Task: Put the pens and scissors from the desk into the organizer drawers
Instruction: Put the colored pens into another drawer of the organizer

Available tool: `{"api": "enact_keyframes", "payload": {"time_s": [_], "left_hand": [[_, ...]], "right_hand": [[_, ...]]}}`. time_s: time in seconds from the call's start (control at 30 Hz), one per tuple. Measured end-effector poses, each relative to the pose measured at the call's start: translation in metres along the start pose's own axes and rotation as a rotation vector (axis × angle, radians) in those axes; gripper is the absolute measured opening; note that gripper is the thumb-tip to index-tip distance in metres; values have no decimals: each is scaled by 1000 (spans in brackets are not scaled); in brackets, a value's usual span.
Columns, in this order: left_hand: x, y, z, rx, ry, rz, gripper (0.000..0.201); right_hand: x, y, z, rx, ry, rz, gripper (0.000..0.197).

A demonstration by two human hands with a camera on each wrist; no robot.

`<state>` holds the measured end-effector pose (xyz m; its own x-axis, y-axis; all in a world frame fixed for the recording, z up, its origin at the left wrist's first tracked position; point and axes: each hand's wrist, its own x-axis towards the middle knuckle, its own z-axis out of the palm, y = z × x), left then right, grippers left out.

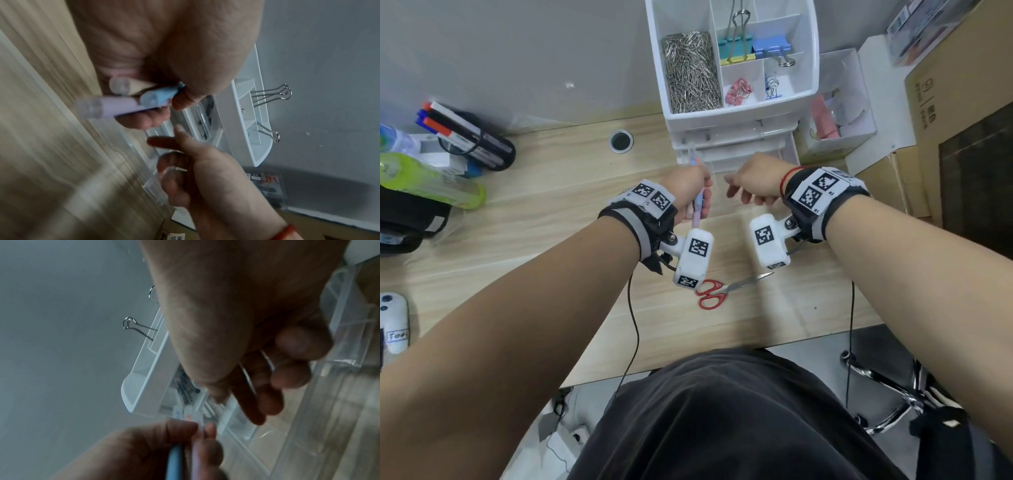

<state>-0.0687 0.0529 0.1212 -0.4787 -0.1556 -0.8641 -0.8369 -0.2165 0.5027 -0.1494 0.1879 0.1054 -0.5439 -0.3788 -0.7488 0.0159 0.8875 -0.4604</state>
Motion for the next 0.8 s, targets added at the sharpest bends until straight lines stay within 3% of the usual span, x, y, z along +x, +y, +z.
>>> {"api": "enact_keyframes", "payload": {"time_s": [0.07,0.13,0.23,0.53,0.6,0.67,0.73,0.8], "left_hand": [[5,4,5,-86,21,33,8],[11,7,8,-106,-7,49,10],[13,8,10,-52,-64,51,15],[29,-1,0,327,23,166,25],[31,-3,-5,326,15,186,19],[32,-5,-8,280,35,218,28],[31,-3,-12,213,107,267,29],[32,-3,-17,150,226,291,18]], "right_hand": [[-1,-1,-1,243,-21,-3,53],[-4,-3,0,365,-83,7,60],[2,-2,4,324,-103,6,55],[26,-12,16,264,-17,-3,23],[32,-15,17,216,-6,11,16],[37,-14,19,203,34,28,15],[41,-14,21,192,76,23,18],[41,-15,21,188,90,23,21]]}}
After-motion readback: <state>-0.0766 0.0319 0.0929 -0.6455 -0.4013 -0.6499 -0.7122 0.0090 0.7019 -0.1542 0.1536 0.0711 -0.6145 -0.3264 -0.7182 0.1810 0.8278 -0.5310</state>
